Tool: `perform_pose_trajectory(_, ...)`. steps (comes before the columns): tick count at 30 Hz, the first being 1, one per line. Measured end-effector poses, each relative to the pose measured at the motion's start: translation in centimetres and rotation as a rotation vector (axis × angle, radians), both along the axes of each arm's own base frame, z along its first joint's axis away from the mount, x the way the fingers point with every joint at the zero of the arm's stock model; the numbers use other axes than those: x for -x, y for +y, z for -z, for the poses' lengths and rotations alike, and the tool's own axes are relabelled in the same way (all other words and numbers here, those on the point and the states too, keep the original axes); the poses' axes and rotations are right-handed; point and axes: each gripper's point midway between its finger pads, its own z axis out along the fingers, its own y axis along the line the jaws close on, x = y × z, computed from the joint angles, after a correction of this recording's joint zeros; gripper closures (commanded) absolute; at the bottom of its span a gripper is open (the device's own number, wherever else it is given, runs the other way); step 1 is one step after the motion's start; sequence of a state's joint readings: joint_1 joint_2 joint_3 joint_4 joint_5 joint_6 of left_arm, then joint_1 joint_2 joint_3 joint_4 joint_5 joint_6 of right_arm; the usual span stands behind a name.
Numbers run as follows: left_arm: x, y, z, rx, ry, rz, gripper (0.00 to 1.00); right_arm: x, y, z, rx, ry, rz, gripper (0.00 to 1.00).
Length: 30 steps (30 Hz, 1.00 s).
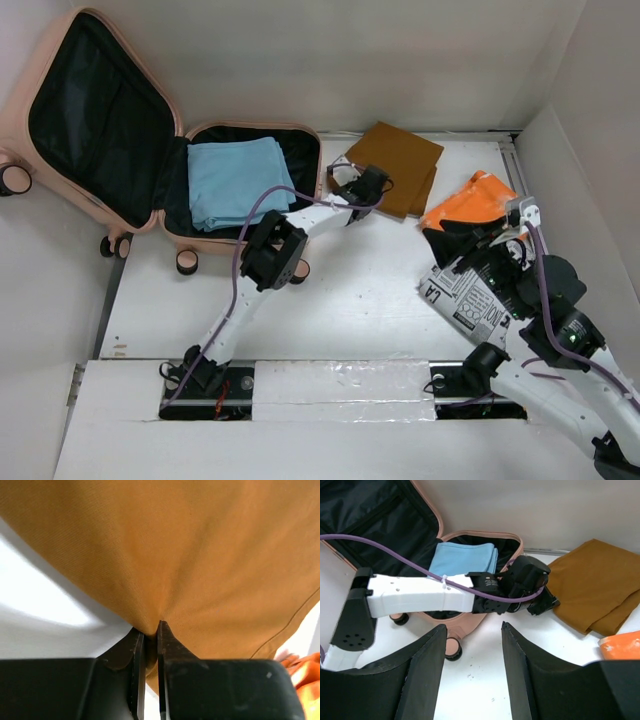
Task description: Pack the luggage
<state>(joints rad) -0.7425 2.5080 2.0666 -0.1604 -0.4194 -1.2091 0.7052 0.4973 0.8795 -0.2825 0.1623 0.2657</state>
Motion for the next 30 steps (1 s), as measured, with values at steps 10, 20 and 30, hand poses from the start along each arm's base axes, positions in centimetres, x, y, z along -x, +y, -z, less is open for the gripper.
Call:
perform_pose_trajectory(10, 5.1, 6.6, -0.6, -0.238, 0.006, 0.059, 0.24, -0.6, 2.3, 2.3, 0.04, 0.039, -0.074, 0.46)
perform_pose_trajectory(20, 4.3, 5.9, 0.0, -0.199, 0.018, 0.059, 0.51, -0.5, 2.5, 1.6, 0.024, 0.017, -0.092, 0.46)
perform_pose_trajectory(30, 0.1, 4.9, 0.0, -0.131, -0.013, 0.028, 1.0, 0.0, 2.3, 1.2, 0.013, 0.002, -0.096, 0.46)
